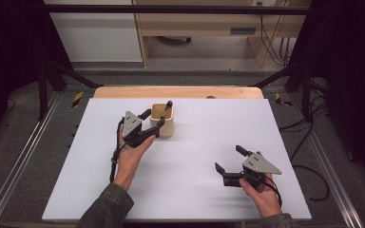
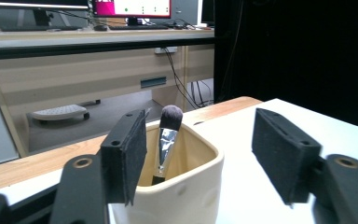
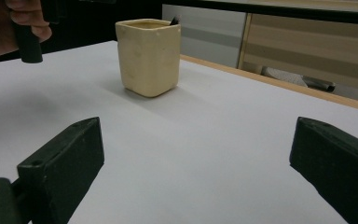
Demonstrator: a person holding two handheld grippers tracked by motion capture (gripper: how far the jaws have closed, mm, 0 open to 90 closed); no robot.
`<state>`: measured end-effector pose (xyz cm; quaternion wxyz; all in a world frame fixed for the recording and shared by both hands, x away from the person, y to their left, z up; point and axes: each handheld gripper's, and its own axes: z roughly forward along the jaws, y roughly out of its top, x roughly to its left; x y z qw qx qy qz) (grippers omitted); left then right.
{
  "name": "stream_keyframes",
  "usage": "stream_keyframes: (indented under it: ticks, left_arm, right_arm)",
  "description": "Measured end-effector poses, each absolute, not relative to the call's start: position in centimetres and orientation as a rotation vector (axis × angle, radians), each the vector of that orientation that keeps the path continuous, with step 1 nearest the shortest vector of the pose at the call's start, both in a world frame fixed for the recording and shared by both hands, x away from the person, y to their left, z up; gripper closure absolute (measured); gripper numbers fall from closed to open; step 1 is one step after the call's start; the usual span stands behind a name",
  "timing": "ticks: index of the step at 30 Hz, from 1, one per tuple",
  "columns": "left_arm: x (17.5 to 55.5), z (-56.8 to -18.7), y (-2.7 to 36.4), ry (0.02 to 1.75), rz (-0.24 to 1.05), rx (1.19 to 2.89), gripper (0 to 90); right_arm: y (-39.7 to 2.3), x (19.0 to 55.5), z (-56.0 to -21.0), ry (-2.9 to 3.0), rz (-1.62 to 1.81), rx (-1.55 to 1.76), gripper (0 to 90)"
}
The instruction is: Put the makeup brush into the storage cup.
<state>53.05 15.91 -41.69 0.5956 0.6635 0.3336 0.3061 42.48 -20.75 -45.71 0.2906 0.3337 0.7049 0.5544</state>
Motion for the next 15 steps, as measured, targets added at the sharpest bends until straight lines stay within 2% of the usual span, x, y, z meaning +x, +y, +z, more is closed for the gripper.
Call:
stream_keyframes:
  ticks: [5,15]
  left_arm:
    - [52.85,-41.52,15.94,0.754,0.679,1.540,28.6]
    - [52.46,-41.16,15.93,0.723,0.669,1.549,25.1]
  right_arm:
    - [-20.76,42.49,-45.72,1.881,1.478,0.891,3.5]
    - [-20.70,42.52,-45.76,1.883,1.477,0.898,3.5]
